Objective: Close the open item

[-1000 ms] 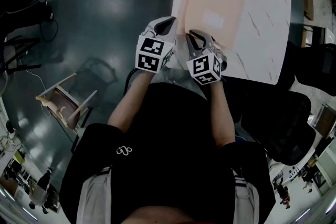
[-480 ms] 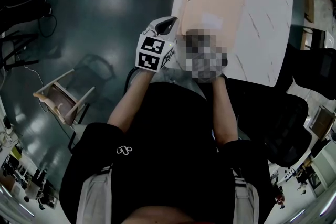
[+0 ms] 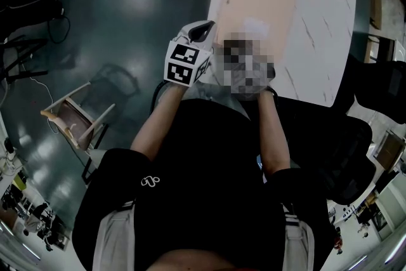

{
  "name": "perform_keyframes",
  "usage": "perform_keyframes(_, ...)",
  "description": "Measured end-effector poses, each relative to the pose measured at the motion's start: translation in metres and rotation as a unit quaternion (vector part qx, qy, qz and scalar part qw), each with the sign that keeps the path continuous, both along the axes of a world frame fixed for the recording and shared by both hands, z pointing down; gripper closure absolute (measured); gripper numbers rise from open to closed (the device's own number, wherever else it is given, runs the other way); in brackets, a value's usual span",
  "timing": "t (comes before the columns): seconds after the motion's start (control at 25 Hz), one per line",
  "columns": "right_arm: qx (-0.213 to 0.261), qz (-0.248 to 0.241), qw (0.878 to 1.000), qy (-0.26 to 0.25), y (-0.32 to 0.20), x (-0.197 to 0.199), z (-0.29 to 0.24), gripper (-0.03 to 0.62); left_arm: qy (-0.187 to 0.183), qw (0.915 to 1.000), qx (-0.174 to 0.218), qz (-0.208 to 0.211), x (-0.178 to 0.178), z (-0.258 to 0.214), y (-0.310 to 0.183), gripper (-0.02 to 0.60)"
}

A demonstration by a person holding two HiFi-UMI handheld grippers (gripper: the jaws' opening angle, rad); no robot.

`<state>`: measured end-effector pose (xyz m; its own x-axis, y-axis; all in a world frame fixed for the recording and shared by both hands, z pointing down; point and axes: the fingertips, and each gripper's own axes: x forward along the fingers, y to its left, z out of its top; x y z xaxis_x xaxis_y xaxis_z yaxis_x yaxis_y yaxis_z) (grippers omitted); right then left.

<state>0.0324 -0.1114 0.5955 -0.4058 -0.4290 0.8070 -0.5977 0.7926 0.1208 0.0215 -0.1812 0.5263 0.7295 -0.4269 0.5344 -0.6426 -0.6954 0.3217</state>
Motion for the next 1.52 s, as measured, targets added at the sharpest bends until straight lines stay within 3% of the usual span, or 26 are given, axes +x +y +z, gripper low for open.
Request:
perform_keyframes(0.2, -0.023, -0.007, 1.0, -0.011, 0.0, 0.0, 0.003, 0.539, 0.001, 1.0, -0.008, 0.006, 0.005, 0.006, 0.001, 0.581)
perform_keyframes(0.48, -0.097, -0.014, 0.993, -0.072, 0.002, 0.0, 0.0, 0.546, 0.003, 0.9999, -0.009, 0.009, 0.007, 0.005, 0.0, 0.583)
perform_keyframes(0.68, -0.148, 0.043, 0.972, -0.18, -0.016, 0.009, -0.015, 0.565, 0.004, 0.9999, -0.011, 0.007, 0.005, 0.005, -0.002, 0.583)
perform_keyframes(0.84, -0.145, 0.101, 0.957, -0.229, -0.04, 0.022, -0.022, 0.575, 0.005, 0.9998, -0.014, 0.009, 0.007, 0.006, -0.002, 0.583)
perform_keyframes(0.92, -0.125, 0.129, 0.958, -0.225, -0.056, 0.03, -0.021, 0.603, 0.006, 0.9998, -0.015, 0.011, 0.008, 0.007, -0.003, 0.583)
perform_keyframes(1.2, -0.047, 0.218, 0.96, -0.17, -0.116, 0.061, -0.014, 0.603, 0.008, 0.9997, -0.02, 0.014, 0.01, 0.009, -0.008, 0.582)
perform_keyframes(1.36, -0.019, 0.246, 0.959, -0.138, -0.146, 0.073, -0.013, 0.603, 0.01, 0.9996, -0.023, 0.013, 0.009, 0.01, -0.011, 0.581)
perform_keyframes(1.52, -0.024, 0.241, 0.966, -0.091, -0.155, 0.074, -0.005, 0.602, 0.011, 0.9996, -0.025, 0.012, 0.009, 0.01, -0.013, 0.581)
